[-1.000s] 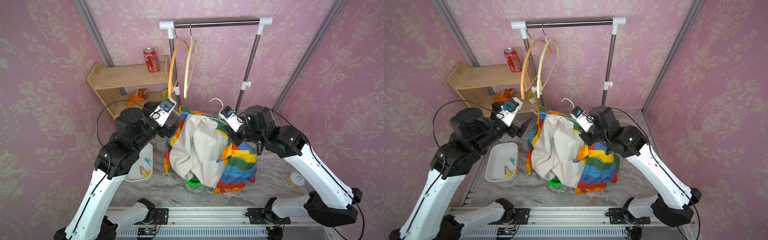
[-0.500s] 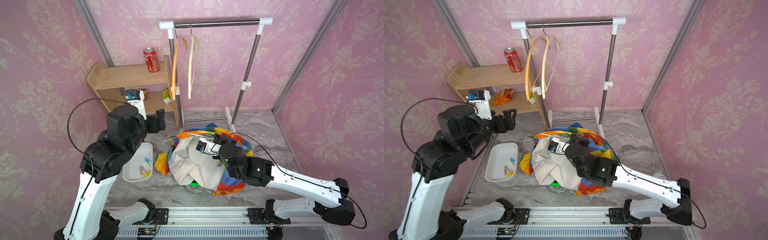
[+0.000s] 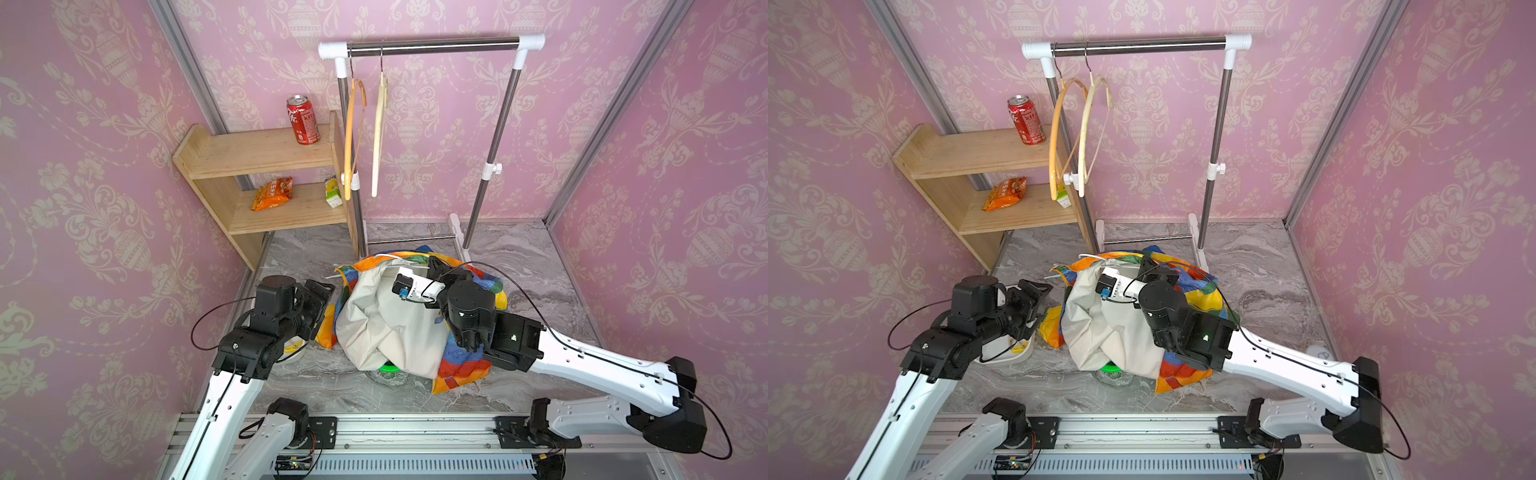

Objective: Remove the clothespins securing jackets to the hanger
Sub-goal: Remove the clothespin from the hanger.

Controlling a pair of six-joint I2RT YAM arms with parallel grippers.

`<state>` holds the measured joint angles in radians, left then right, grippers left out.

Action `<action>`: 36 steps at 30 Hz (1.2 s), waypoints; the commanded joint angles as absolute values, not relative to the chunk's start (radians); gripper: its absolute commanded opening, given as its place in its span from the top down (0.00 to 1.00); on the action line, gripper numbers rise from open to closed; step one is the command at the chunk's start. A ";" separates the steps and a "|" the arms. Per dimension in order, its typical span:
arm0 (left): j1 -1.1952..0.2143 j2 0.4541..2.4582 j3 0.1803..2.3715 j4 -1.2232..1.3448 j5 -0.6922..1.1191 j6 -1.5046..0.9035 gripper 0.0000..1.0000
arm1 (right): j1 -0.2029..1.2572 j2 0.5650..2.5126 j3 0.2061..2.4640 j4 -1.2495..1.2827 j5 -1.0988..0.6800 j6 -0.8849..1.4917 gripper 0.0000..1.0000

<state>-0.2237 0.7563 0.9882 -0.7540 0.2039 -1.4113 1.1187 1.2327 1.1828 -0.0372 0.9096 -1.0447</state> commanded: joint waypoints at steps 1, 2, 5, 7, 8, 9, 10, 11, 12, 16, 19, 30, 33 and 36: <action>-0.212 0.683 0.919 -0.464 0.220 -1.729 0.15 | 1.112 1.179 1.195 -0.005 0.903 -1.040 1.00; -0.212 0.661 0.870 -0.400 0.205 -1.803 0.17 | 1.112 1.172 1.185 -0.008 0.899 -1.041 1.00; -0.213 0.659 0.810 -0.367 0.192 -1.923 0.22 | 1.113 1.165 1.142 -0.002 0.897 -1.064 1.00; -0.213 0.676 0.805 -0.354 0.183 -1.949 0.22 | 1.119 1.158 1.122 0.012 0.892 -1.091 1.00; -0.211 0.689 0.792 -0.295 0.186 -1.980 0.22 | 1.124 1.153 1.110 0.033 0.887 -1.113 1.00; -0.209 0.710 0.786 -0.256 0.200 -2.005 0.23 | 1.128 1.148 1.097 0.049 0.883 -1.134 1.00; -0.204 0.729 0.790 -0.234 0.214 -2.015 0.24 | 1.127 1.148 1.090 0.061 0.880 -1.152 1.00; -0.198 0.752 0.800 -0.224 0.234 -2.019 0.25 | 1.127 1.145 1.077 0.086 0.875 -1.177 1.00; -0.193 0.773 0.812 -0.219 0.260 -2.020 0.26 | 1.128 1.142 1.064 0.103 0.866 -1.196 1.00; -0.157 0.829 0.815 -0.192 0.358 -2.031 0.30 | 1.129 1.134 1.047 0.138 0.844 -1.230 1.00; -0.128 0.852 0.833 -0.188 0.407 -2.022 0.31 | 1.126 1.131 1.041 0.138 0.833 -1.259 1.00; 0.001 0.990 0.980 -0.305 0.769 -1.906 0.22 | 1.088 1.102 0.988 0.176 0.763 -1.363 1.00; 0.032 1.062 1.099 -0.472 0.884 -1.763 0.20 | 1.061 1.097 0.967 0.219 0.760 -1.382 1.00; 0.054 1.090 1.165 -0.649 0.919 -1.635 0.19 | 1.047 1.090 0.951 0.275 0.765 -1.414 1.00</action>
